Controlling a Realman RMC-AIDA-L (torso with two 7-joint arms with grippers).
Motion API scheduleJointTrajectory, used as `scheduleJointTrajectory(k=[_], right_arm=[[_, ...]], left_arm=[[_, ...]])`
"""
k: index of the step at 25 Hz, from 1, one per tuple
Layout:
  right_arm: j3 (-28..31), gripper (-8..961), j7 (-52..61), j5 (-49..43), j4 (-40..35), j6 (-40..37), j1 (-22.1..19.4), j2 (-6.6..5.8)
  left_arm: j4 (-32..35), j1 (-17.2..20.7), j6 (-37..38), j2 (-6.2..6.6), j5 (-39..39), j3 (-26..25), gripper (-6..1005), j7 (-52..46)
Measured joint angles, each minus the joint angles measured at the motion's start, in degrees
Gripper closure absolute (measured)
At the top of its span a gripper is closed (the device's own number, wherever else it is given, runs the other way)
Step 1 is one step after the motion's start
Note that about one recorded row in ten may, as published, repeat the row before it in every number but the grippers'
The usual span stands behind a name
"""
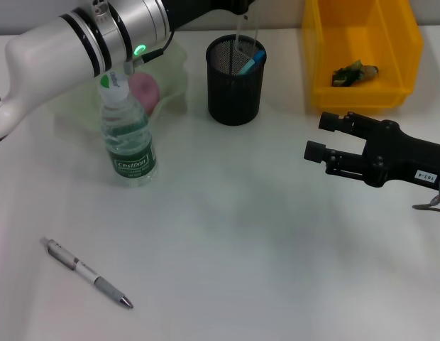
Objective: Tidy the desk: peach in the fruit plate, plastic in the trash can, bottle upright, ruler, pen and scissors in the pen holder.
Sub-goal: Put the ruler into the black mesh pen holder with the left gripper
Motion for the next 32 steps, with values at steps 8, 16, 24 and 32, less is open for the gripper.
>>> scheduleJointTrajectory(k=[8, 16, 24, 32], right_arm=[[-0.02, 166, -0.03, 0.00, 0.00, -0.08, 0.00, 0.00], [-0.07, 166, -0.04, -0.01, 0.00, -0.38, -0.07, 0.01], [-0.10, 166, -0.06, -0.01, 0.00, -0.42, -0.11, 0.01], [0.03, 167, -0.06, -0.01, 0.00, -0.42, -0.17, 0.01]], left_arm=[[0.02, -0.08, -1.12, 0.00, -0.45, 0.20, 507, 0.00], [-0.14, -0.10, -2.30, 0.00, -0.76, 0.20, 503, 0.00], [0.25, -0.18, -2.73, 0.00, -0.65, 0.80, 499, -0.01], [0.75, -0.20, -2.68, 0.00, -0.45, 1.67, 495, 1.85]])
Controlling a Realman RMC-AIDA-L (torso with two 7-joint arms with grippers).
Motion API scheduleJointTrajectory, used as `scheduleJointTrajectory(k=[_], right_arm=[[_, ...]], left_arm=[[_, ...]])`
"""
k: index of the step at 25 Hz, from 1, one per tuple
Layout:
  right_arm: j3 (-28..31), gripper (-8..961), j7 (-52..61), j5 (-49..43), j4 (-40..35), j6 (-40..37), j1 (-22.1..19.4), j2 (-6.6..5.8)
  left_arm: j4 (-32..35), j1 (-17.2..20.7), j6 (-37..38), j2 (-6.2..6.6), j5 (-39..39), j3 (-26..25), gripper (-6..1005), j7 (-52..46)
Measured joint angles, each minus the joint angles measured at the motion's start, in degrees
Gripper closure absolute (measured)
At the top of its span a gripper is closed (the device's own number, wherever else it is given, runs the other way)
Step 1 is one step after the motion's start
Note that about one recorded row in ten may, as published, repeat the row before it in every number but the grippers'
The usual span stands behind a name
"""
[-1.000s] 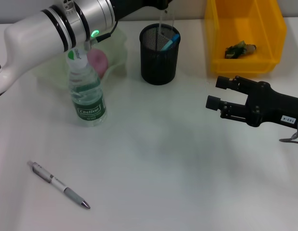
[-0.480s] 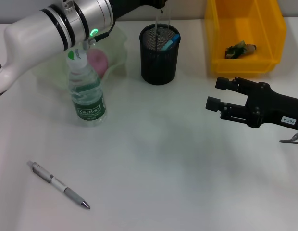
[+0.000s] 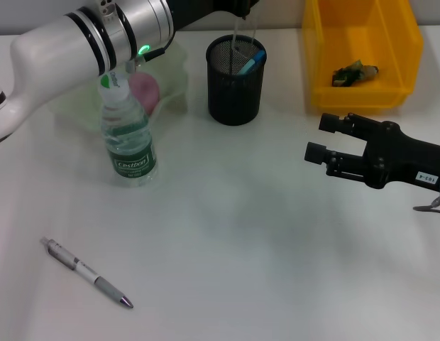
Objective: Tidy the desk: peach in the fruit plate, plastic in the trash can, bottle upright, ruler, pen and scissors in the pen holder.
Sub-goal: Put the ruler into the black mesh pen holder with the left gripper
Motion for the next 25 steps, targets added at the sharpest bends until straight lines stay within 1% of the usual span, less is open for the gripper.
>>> scheduleJointTrajectory(k=[18, 25], right_arm=[[0.06, 167, 0.00, 0.00, 0.00, 0.27, 0.42, 0.00], [0.06, 167, 0.00, 0.33, 0.00, 0.36, 0.47, 0.00]], left_arm=[[0.08, -0.64, -1.37, 0.00, -0.17, 0.03, 486, -0.14], [0.88, -0.35, -1.36, 0.00, -0.16, -0.32, 415, -0.04]])
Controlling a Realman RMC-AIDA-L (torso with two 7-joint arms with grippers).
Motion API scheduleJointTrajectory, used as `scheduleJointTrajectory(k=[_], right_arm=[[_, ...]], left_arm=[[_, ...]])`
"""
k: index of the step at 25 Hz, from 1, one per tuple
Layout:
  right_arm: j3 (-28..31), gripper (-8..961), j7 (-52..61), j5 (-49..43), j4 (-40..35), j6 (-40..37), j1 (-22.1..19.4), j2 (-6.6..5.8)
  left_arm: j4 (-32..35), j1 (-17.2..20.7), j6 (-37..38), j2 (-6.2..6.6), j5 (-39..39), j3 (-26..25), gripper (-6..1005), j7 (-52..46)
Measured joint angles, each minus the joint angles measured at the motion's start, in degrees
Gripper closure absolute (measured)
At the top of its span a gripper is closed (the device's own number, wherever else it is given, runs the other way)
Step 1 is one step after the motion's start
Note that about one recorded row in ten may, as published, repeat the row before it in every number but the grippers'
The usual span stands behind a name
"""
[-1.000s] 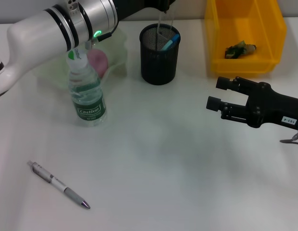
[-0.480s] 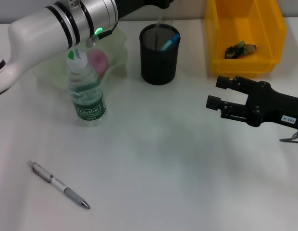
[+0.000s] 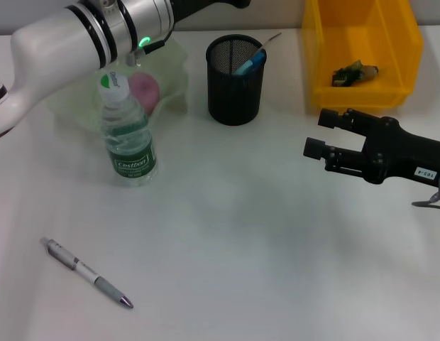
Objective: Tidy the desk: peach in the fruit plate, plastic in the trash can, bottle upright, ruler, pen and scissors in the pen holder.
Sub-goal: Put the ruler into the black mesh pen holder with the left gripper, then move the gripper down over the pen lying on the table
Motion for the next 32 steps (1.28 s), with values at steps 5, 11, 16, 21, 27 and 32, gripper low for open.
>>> scheduleJointTrajectory(k=[5, 11, 16, 21, 27, 32], right_arm=[[0.00, 166, 0.00, 0.17, 0.00, 0.00, -0.02, 0.01], [0.00, 167, 0.01, 0.28, 0.00, 0.09, 0.04, 0.00], [0.00, 167, 0.04, 0.30, 0.00, 0.09, 0.38, 0.00], [-0.35, 166, 0.06, 0.30, -0.27, 0.06, 0.90, -0.07], [-0.56, 166, 2.80, 0.11, -1.77, -0.31, 1.60, -0.49], [-0.68, 166, 8.97, -0.08, -6.10, -0.49, 1.35, -0.80]], left_arm=[[1.49, 0.84, 0.57, 0.05, 0.04, 0.14, 413, -0.60], [7.61, 4.44, 2.88, 0.91, 4.08, 0.09, 411, -9.38], [15.86, 8.88, 6.81, 2.58, 11.62, -1.87, 412, -20.52], [19.44, 10.14, 13.84, 4.50, 20.01, -6.84, 412, -31.51], [21.90, 8.86, 28.23, 5.87, 37.79, -20.04, 412, -45.87], [29.79, 9.85, 37.09, 6.20, 48.40, -24.97, 413, -52.64]])
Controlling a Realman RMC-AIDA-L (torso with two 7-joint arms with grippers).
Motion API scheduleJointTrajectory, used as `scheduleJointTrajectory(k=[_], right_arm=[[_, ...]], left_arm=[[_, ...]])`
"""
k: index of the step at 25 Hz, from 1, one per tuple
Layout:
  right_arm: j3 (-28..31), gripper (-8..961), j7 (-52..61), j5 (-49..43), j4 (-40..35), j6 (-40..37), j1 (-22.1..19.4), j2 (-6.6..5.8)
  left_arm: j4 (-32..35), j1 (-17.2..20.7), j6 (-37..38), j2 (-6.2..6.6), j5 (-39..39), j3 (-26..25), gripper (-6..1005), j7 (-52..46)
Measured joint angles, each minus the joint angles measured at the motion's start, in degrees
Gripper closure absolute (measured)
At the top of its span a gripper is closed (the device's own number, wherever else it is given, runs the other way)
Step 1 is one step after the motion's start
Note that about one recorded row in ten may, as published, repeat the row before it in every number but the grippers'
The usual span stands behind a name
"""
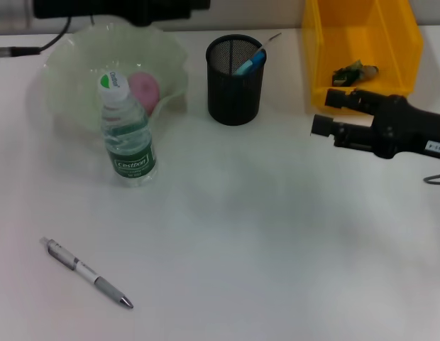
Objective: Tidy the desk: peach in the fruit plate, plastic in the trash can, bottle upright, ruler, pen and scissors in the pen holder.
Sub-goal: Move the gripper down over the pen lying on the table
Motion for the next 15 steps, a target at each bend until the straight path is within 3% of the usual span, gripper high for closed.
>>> scheduleJointTrajectory(k=[2, 6, 7, 8, 12, 15], right_arm=[[-0.60, 166, 3.42, -0.16, -2.25, -0.13, -0.23, -0.42], [-2.16, 166, 6.13, -0.22, -3.82, -0.20, -0.22, -0.74], [-2.67, 166, 6.95, -0.23, -4.63, -0.21, -0.21, -0.76], [-3.26, 166, 7.90, -0.24, -5.54, -0.22, -0.20, -0.76], [-7.30, 166, 13.45, -0.29, -11.06, -0.26, -0.22, -0.79], [-10.67, 166, 18.37, -0.89, -15.87, -0.77, -0.07, -0.84]], left_arm=[[4.51, 1.88, 3.79, -0.23, 2.67, -1.37, 413, -0.85], [7.07, 4.22, 5.36, -0.87, 2.77, -2.68, 413, 0.10], [8.13, 5.92, 5.93, -1.96, 2.58, -4.26, 413, 1.28], [8.13, 5.92, 5.93, -1.96, 2.58, -4.26, 414, 1.28], [8.98, 8.28, 7.96, -4.57, 2.37, -10.14, 414, 3.90], [7.97, 9.69, 9.30, -5.23, 1.08, -13.30, 414, 5.50]])
